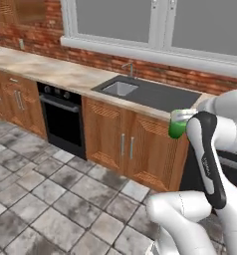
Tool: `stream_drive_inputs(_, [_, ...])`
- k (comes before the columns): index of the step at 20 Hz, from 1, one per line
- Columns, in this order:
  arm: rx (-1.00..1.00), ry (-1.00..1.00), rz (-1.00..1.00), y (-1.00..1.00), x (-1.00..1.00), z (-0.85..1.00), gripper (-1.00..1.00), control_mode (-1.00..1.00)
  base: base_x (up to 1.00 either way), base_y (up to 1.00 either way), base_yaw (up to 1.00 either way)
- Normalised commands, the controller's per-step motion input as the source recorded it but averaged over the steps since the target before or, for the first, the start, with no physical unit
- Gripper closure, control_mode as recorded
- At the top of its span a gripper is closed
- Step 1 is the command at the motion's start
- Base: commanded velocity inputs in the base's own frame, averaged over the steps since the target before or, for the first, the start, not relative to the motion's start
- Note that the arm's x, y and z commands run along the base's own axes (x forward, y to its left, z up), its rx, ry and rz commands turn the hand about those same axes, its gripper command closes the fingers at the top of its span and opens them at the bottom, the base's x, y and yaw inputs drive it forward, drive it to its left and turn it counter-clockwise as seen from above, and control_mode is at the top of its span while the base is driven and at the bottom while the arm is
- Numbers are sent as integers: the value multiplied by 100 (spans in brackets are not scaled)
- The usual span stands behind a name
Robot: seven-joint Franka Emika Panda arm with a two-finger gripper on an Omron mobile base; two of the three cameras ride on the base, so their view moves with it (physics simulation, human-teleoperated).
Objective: Place the pitcher and cup on the dining counter for serving.
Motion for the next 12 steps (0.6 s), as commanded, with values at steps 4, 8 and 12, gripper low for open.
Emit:
stream_drive_inputs(4, [0,0,0,0,0,0,100,100,45,0,76])
stream_drive_inputs(8, [0,0,0,0,0,0,100,100,48,0,79])
stream_drive_inputs(12, [0,0,0,0,0,0,100,100,53,0,82])
